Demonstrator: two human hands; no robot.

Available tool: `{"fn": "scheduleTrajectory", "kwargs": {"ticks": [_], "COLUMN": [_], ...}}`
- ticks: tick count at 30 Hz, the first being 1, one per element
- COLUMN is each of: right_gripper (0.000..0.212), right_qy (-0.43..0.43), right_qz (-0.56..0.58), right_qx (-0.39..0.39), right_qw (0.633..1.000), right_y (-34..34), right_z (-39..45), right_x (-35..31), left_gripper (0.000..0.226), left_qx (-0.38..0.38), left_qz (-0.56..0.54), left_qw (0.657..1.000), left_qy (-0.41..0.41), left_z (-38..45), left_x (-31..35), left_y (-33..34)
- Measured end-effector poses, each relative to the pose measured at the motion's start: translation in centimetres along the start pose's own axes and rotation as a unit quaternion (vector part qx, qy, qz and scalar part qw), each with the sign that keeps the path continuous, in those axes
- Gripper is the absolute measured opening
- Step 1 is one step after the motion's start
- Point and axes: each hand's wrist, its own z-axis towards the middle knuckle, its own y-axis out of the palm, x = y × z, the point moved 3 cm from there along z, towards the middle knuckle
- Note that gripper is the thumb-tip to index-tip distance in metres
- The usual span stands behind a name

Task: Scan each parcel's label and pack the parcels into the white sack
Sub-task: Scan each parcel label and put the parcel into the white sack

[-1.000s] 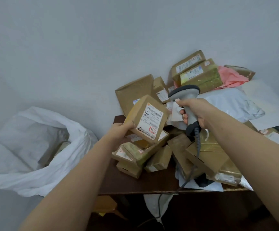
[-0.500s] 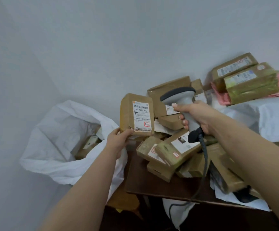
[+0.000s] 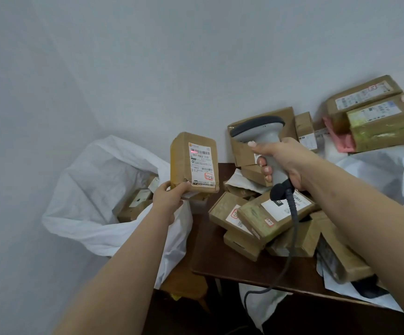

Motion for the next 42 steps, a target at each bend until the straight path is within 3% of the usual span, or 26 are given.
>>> {"fn": "scheduleTrajectory", "kwargs": {"ticks": [12,15,18,20,22,23,25,26,29,32,37,40,42], "right_gripper": [0.022,0.025,0.030,0.030,0.030,0.030,0.031,0.031,0.033,0.028,0.021,0.021,0.021], "right_qy": [0.028,0.040,0.066,0.083,0.097,0.102,0.105,0.106,0.117,0.141,0.161,0.170,0.180], "right_qz": [0.017,0.020,0.030,0.036,0.038,0.039,0.038,0.036,0.045,0.067,0.076,0.075,0.077], "right_qx": [-0.014,-0.024,-0.046,-0.053,-0.052,-0.049,-0.039,-0.033,-0.005,0.029,0.090,0.132,0.150], "right_qw": [0.999,0.999,0.996,0.994,0.993,0.993,0.993,0.993,0.992,0.987,0.980,0.974,0.969], "right_y": [2.1,3.3,4.9,5.9,6.7,7.0,7.2,7.1,6.0,3.5,-2.0,-5.4,-7.4], "right_z": [1.7,2.6,3.5,4.1,4.6,4.8,5.4,5.6,6.4,6.5,5.0,3.7,2.8], "right_x": [0.4,0.8,1.4,2.0,2.5,2.8,3.2,3.5,4.2,5.0,6.5,7.4,8.0], "left_gripper": [0.093,0.085,0.052,0.038,0.040,0.053,0.087,0.093,0.075,0.057,0.052,0.060,0.077], "left_qx": [0.010,0.023,0.131,0.241,0.293,0.294,0.276,0.258,0.210,0.139,0.027,-0.080,-0.162], "left_qz": [-0.039,-0.068,-0.080,-0.014,0.049,0.072,0.103,0.125,0.187,0.165,0.240,0.290,0.340], "left_qw": [0.999,0.997,0.987,0.965,0.946,0.945,0.952,0.956,0.958,0.972,0.959,0.935,0.907], "left_qy": [-0.015,-0.006,0.047,0.099,0.129,0.123,0.088,0.069,0.064,0.095,0.150,0.186,0.186], "left_z": [1.0,1.3,1.8,1.8,2.8,3.7,5.4,6.1,7.2,6.7,5.0,2.4,0.9], "left_x": [-0.2,0.1,1.0,2.1,2.7,2.8,2.8,2.8,2.1,1.2,-1.3,-3.3,-5.1], "left_y": [-2.0,-3.6,-6.9,-9.7,-12.0,-12.9,-14.0,-14.1,-12.2,-7.7,1.3,7.1,10.5]}}
